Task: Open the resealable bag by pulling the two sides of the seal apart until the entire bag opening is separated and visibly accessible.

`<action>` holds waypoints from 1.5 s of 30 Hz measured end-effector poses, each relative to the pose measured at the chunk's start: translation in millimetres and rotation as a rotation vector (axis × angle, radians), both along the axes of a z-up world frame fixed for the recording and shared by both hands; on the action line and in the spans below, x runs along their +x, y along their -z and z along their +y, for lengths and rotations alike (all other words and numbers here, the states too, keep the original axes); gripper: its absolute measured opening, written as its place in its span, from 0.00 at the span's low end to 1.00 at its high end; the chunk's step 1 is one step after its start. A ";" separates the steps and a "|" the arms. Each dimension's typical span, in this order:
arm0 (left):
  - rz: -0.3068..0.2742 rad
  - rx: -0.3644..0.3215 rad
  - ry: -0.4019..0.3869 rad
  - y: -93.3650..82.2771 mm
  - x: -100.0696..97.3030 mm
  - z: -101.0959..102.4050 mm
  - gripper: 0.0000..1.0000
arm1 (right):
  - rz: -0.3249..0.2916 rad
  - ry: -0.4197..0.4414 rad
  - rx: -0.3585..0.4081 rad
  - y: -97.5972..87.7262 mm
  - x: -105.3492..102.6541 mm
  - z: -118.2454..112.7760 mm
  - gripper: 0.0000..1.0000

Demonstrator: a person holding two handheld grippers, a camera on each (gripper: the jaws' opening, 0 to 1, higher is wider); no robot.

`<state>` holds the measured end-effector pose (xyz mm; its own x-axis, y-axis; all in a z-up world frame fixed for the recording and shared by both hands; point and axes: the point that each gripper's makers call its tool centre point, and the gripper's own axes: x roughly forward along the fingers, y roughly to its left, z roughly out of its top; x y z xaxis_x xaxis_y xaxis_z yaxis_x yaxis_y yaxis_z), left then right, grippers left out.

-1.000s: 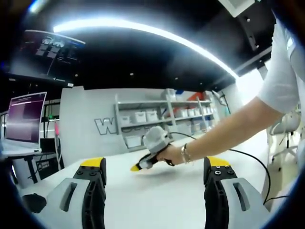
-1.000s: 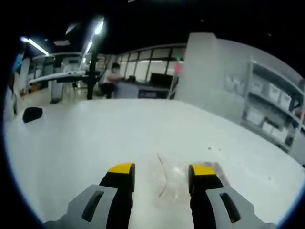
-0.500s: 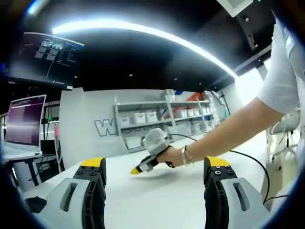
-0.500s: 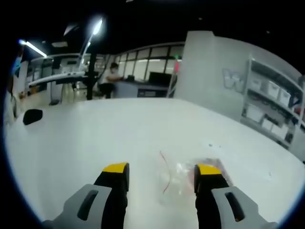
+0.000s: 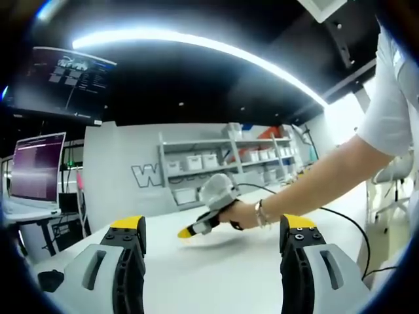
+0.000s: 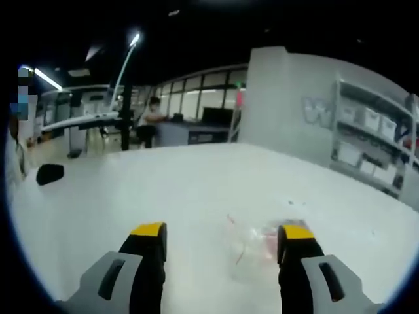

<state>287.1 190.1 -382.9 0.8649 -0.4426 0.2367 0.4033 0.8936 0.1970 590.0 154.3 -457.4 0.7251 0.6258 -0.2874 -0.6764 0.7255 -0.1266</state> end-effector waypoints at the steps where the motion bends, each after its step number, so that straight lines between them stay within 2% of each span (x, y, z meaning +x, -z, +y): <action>1: 0.002 0.000 -0.002 0.7 -0.2 0.6 0.82 | 0.003 0.003 0.014 -0.8 -0.4 -0.1 0.73; 4: 0.005 0.000 -0.006 2.3 -0.7 1.4 0.82 | 0.010 0.013 0.040 -1.5 -5.7 -1.3 0.79; 11: 0.004 0.002 -0.003 2.2 -0.8 -1.6 0.82 | 0.005 0.023 0.086 -9.0 -3.6 -2.4 0.81; 18: 0.005 0.005 -0.004 2.2 -1.6 -3.6 0.82 | -0.001 0.046 0.115 -12.3 -8.9 -8.4 0.94; 31: 0.010 0.009 -0.022 4.8 -4.8 -2.5 0.82 | -0.001 0.079 0.172 -18.4 -22.5 -29.7 0.94; 45: 0.015 -0.007 -0.004 3.7 -8.5 -6.5 0.82 | -0.011 0.092 0.213 -20.9 -42.6 -43.6 0.92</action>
<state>278.7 183.7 -386.6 0.8699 -0.4378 0.2271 0.4030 0.8964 0.1846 547.4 110.8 -436.5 0.7841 0.6028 -0.1479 -0.6058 0.7951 0.0294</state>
